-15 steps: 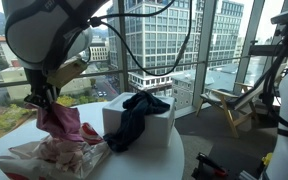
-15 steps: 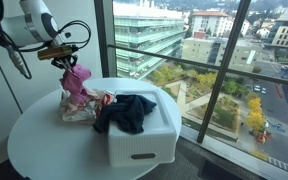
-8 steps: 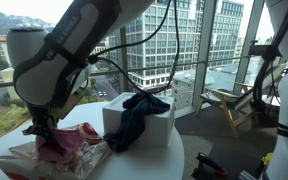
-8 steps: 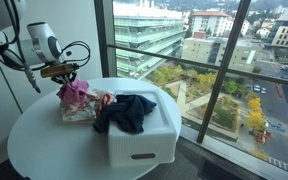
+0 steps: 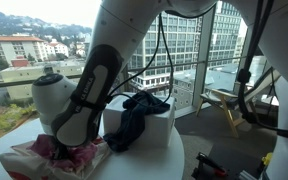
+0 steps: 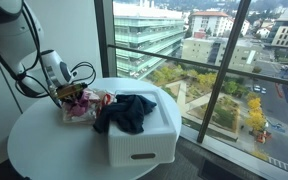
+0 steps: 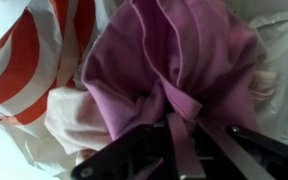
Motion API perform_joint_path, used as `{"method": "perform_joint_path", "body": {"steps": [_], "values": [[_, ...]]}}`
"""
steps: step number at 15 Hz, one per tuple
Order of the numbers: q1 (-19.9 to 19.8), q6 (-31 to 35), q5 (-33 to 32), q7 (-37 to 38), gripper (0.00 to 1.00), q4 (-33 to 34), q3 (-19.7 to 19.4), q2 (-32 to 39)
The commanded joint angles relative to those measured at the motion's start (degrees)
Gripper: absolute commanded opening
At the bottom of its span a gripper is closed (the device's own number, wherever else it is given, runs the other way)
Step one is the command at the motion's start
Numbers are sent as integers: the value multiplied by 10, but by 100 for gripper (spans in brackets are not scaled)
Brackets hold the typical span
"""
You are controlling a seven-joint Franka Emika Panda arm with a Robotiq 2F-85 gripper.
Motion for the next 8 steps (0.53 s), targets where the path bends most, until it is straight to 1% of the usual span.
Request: {"method": "perform_joint_path", "body": {"steps": [1,2,3,4,8], "values": [[26,49,-25,-2,4,-7,-37,11],[25,44,-20,-8,23,-11,-36,0],[23,32,-12,-12,37,-14,-32,-9],[20,23,-6,-14,43,-19,-28,-21],[8,-37,11,-13,72,-28,-23,-79]]}}
